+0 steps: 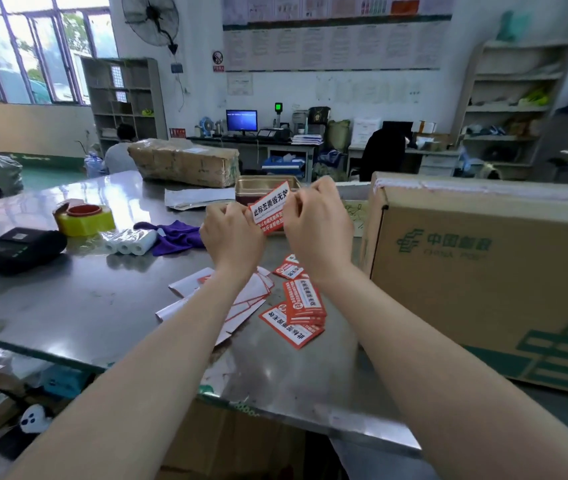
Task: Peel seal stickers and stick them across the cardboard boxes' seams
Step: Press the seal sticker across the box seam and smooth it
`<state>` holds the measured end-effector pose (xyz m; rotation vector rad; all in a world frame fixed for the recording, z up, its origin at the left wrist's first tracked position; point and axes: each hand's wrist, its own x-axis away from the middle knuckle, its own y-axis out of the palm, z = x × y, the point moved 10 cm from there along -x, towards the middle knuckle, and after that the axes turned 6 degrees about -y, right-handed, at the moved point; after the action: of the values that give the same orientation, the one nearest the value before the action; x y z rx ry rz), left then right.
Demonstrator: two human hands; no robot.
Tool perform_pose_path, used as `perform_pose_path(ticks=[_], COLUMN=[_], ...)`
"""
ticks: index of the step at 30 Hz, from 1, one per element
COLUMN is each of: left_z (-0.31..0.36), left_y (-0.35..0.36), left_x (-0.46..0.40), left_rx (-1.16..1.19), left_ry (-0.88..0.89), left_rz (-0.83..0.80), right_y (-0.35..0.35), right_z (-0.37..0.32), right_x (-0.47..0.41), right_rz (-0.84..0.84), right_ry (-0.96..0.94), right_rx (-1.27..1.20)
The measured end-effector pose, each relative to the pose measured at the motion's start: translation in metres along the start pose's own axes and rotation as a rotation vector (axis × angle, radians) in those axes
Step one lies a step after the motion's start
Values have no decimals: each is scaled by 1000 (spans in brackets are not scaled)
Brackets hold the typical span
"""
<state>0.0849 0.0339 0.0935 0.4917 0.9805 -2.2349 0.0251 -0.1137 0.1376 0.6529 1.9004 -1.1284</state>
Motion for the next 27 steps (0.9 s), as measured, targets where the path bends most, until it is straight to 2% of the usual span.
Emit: perform_pose_path(ticks=[9, 18, 27], left_z=[100, 225, 318], left_y=[0, 44, 75], left_x=[-24, 21, 84], left_rx=[-13, 54, 87], left_ry=[81, 87, 263], left_rz=[-222, -629, -762], right_y=[-85, -173, -249], right_z=[27, 149, 234], right_x=[-58, -68, -44], right_rz=[78, 2, 23], right_ry=[94, 328, 559], right_rx=[129, 159, 72])
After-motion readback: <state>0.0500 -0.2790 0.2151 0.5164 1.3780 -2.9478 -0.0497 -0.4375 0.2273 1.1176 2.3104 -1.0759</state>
